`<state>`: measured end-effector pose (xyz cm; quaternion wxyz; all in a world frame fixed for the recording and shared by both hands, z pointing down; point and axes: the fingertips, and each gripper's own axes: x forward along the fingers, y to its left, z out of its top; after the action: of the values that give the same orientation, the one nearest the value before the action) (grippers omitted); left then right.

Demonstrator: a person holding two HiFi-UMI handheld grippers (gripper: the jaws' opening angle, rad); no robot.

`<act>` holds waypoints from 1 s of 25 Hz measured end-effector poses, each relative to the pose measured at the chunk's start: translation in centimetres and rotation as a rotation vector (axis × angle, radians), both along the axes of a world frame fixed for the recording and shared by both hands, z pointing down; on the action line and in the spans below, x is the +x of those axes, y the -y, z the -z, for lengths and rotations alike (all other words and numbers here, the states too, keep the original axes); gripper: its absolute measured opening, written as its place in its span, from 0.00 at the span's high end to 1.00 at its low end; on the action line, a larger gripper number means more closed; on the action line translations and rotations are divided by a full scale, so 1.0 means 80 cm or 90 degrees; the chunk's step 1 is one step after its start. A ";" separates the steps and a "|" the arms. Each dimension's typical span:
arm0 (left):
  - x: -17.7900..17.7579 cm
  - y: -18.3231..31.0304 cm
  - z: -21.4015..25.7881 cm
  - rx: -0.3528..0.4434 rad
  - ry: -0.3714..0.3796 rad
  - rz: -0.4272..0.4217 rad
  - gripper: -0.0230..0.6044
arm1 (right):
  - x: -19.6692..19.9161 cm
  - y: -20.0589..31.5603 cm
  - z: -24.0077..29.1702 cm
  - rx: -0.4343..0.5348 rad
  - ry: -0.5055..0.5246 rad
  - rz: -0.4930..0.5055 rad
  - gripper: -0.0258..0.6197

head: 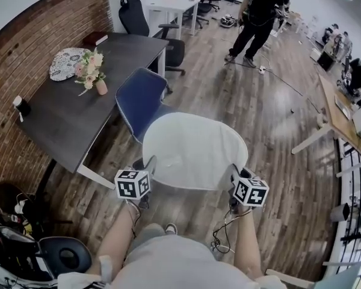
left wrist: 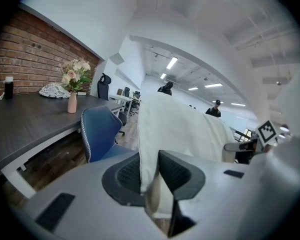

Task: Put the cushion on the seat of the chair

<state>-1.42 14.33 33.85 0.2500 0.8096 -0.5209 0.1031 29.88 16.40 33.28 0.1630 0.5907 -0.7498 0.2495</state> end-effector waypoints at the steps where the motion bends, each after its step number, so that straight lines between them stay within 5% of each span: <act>1: 0.002 0.004 0.001 0.000 0.002 0.001 0.84 | 0.003 0.005 -0.001 -0.001 0.002 -0.001 0.88; 12: 0.007 0.064 -0.004 -0.007 0.021 -0.001 0.84 | 0.009 0.064 -0.017 -0.008 0.034 -0.012 0.88; 25: -0.014 0.252 0.001 0.013 0.001 -0.001 0.84 | -0.014 0.249 0.002 0.028 0.025 -0.006 0.88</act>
<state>-2.57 -5.83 33.80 0.2414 0.8126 -0.5212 0.0986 28.74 -3.53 33.11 0.1337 0.5926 -0.7555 0.2453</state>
